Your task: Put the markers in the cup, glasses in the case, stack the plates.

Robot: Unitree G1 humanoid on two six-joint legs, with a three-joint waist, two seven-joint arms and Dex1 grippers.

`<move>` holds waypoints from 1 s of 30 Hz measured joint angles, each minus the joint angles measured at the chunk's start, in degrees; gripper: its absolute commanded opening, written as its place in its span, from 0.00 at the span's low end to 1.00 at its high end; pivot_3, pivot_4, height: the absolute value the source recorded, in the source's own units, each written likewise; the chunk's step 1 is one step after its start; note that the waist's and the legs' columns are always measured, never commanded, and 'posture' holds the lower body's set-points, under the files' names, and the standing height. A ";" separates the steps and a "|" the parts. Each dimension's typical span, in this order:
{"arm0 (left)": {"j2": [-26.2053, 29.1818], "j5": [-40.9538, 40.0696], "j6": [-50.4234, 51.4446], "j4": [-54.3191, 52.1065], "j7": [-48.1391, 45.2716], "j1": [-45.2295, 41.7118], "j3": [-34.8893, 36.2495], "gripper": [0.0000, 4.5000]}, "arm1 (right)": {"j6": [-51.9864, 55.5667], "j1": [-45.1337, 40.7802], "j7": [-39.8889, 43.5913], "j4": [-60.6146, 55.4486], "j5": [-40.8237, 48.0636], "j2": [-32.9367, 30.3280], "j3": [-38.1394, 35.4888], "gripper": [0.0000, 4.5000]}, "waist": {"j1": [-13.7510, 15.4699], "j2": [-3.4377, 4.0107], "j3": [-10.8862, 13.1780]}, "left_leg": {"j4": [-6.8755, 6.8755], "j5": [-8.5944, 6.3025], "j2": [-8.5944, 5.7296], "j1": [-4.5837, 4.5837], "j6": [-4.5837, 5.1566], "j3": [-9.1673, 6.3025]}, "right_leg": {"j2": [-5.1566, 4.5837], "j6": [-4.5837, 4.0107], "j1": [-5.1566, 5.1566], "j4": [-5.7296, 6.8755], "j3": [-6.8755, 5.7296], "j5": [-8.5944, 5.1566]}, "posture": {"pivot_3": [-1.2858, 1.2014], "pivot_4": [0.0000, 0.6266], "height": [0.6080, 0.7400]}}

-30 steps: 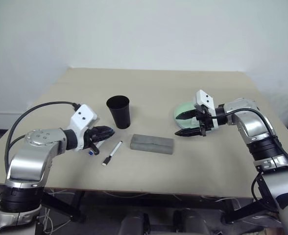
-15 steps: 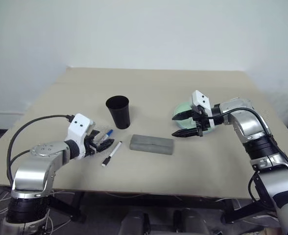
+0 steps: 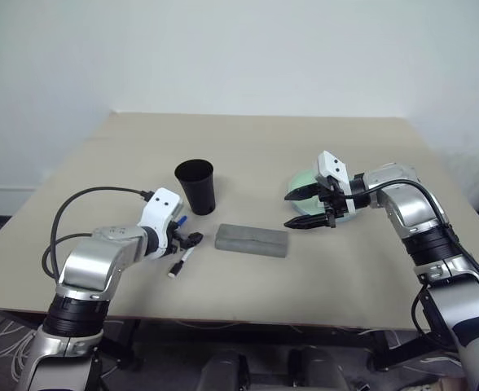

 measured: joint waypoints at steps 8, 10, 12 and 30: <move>-0.11 0.01 6.28 0.59 2.20 -1.63 -4.04 0.84 | 0.01 -0.01 -0.14 0.00 0.00 0.11 0.00 0.84 | 0.00 -0.01 0.00 | 0.03 0.01 0.00 0.02 -0.01 -0.01 | 0.00 -0.02 0.03 0.01 0.00 -0.01 | 0.52 0.00 0.90; -0.15 -0.05 7.60 0.76 2.60 -1.89 -4.27 0.84 | 0.01 -0.01 -0.16 0.00 0.00 0.11 0.00 0.84 | 0.00 -0.01 0.00 | 0.04 0.01 0.00 0.01 -0.01 -0.01 | 0.00 -0.02 0.03 0.01 0.00 -0.01 | 0.52 0.00 0.90; -0.15 -0.04 8.67 0.76 2.99 -2.53 -4.70 0.84 | 0.01 -0.01 -0.18 0.00 0.00 0.12 0.00 0.84 | 0.01 -0.01 0.00 | 0.04 0.01 0.00 0.02 -0.02 -0.02 | -0.01 -0.02 0.03 0.01 0.00 -0.01 | 0.52 0.00 0.90; 0.47 -0.37 11.96 0.41 2.69 -4.59 -7.48 0.01 | -0.07 -0.42 -0.13 0.81 0.00 0.56 0.00 0.84 | -0.04 0.00 0.00 | 0.03 0.03 0.00 0.07 -0.04 -0.02 | -0.01 -0.03 0.04 0.04 0.03 -0.02 | 0.52 0.00 0.90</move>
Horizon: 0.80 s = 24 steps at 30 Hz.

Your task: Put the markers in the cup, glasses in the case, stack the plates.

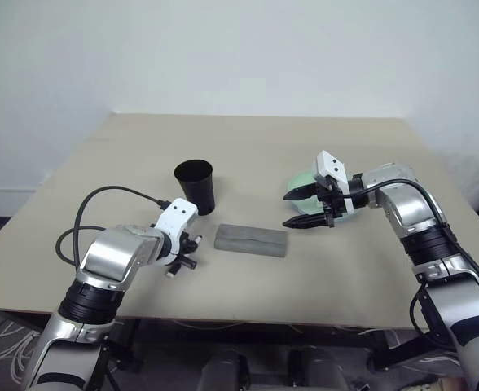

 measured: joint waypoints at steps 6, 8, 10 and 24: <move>1.08 -0.06 -1.56 -0.23 -1.40 -0.02 -1.21 0.01 | -0.11 -0.11 0.01 0.15 -0.01 0.01 0.00 0.84 | 0.02 0.00 0.00 | -0.02 0.00 -0.02 -0.01 0.00 0.00 | -0.01 0.00 -0.01 -0.01 0.00 0.00 | 0.52 0.00 0.90; 1.16 -0.16 -1.97 -0.22 -1.82 -0.02 -1.27 0.01 | -0.14 -0.12 0.01 0.22 -0.01 0.02 0.00 0.84 | 0.03 0.00 0.00 | -0.01 0.00 -0.02 -0.01 0.00 0.00 | 0.00 0.00 -0.01 -0.01 0.00 0.00 | 0.52 0.00 0.90; 1.21 -0.58 -2.73 -0.23 -2.78 0.00 -0.92 0.01 | -0.20 -0.14 0.02 0.26 -0.01 0.04 0.00 0.84 | 0.04 -0.01 0.01 | 0.00 0.00 -0.02 -0.02 0.00 0.00 | -0.01 0.00 -0.01 -0.01 0.00 0.00 | 0.52 0.00 0.90; -8.21 -15.88 -14.78 -1.00 -8.43 -10.81 20.79 0.01 | -0.43 -0.41 -0.12 0.67 -0.05 0.50 0.00 0.84 | 0.03 -0.13 0.07 | 0.16 0.03 -0.06 -0.01 0.01 -0.05 | 0.05 0.06 0.14 0.01 -0.02 0.04 | 0.52 0.00 0.90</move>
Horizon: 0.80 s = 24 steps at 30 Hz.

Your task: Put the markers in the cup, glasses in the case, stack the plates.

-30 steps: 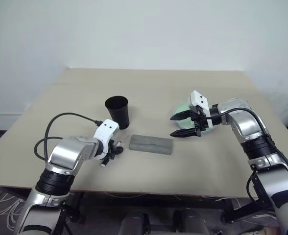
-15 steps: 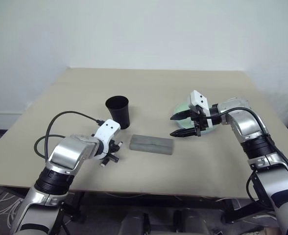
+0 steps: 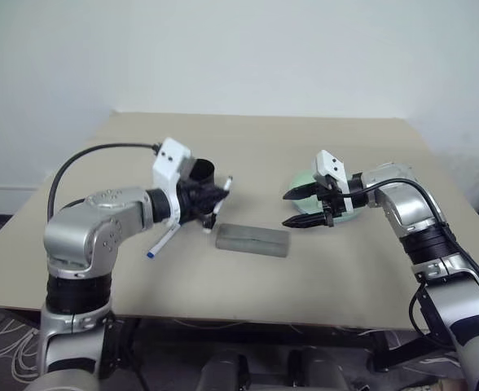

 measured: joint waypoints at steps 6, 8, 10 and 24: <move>-3.74 7.09 -19.62 10.76 6.13 -4.60 1.19 0.01 | -0.06 -0.37 -0.03 0.04 -0.03 0.25 -0.01 0.84 | -0.13 -0.01 -0.01 | 0.01 0.01 -0.04 0.01 -0.01 0.04 | 0.00 0.03 0.01 0.02 0.04 0.02 | 0.52 0.00 0.90; -5.68 10.22 -27.73 15.99 8.75 -5.57 1.19 0.01 | -0.08 -0.43 -0.04 0.04 -0.03 0.37 -0.01 0.84 | -0.12 -0.02 -0.01 | 0.01 0.02 -0.05 0.00 -0.03 0.04 | 0.02 0.03 0.00 0.04 0.04 0.03 | 0.52 0.00 0.90; -7.04 13.18 -35.41 21.02 10.88 -6.39 1.11 0.01 | -0.09 -0.47 -0.05 0.04 -0.03 0.52 -0.01 0.84 | -0.06 -0.02 -0.02 | 0.01 0.02 -0.10 0.00 -0.03 0.04 | 0.02 0.03 0.00 0.04 0.03 0.03 | 0.52 0.00 0.90; -10.52 19.20 -58.68 44.89 12.32 -10.22 0.50 0.01 | 3.07 -0.54 -1.21 -0.75 3.01 0.71 -2.94 0.84 | 0.01 -0.07 -0.01 | 0.05 -0.01 -0.07 -0.06 0.02 0.00 | -0.01 0.05 -0.01 0.04 0.00 0.04 | 0.52 0.00 0.90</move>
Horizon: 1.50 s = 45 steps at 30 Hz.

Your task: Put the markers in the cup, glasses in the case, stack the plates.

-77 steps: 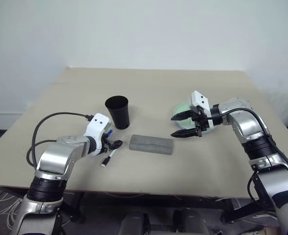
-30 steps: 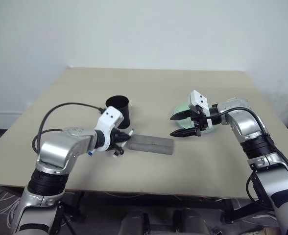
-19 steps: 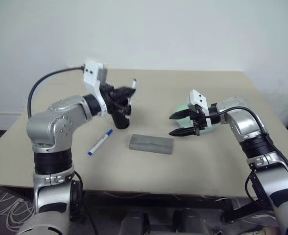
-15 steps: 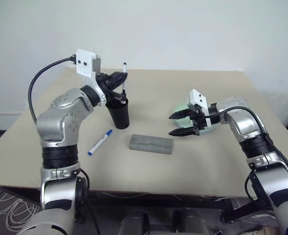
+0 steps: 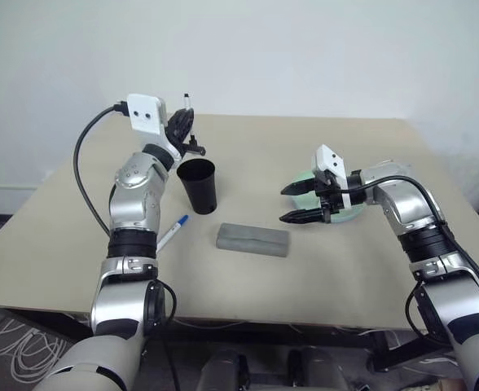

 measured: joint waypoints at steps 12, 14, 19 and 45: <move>-0.37 1.33 -3.97 2.56 -1.08 0.18 -1.16 0.01 | 12.24 -5.91 -5.54 -1.05 13.20 0.55 -13.98 0.84 | 0.00 -0.01 0.00 | 0.02 -0.01 0.03 0.00 0.02 -0.03 | -0.01 0.01 0.01 -0.01 -0.02 0.01 | 0.52 0.00 0.90; -0.37 1.34 -4.27 2.56 -1.23 0.27 -1.26 0.01 | 12.69 -6.23 -6.16 -1.09 14.12 0.48 -14.95 0.84 | -0.01 -0.05 -0.02 | 0.02 -0.03 0.04 0.01 0.04 -0.05 | -0.01 0.01 0.02 -0.01 -0.04 0.01 | 0.52 0.00 0.90; -0.39 1.39 -5.10 3.37 -1.37 0.82 -1.33 0.01 | 13.21 -5.87 -7.40 -0.93 14.27 0.18 -15.00 0.84 | -0.01 -0.04 -0.01 | 0.02 -0.03 0.04 -0.01 0.04 -0.03 | -0.02 0.01 0.00 0.00 -0.04 0.01 | 0.52 0.00 0.90; 0.17 3.19 -6.58 0.28 -3.70 5.40 -2.78 0.93 | 12.36 -5.83 -8.93 1.38 14.61 -2.72 -16.53 0.84 | -0.07 -0.06 0.00 | 0.01 -0.04 0.05 -0.03 0.06 -0.03 | -0.03 0.01 -0.04 -0.01 -0.04 0.01 | 0.52 0.00 0.90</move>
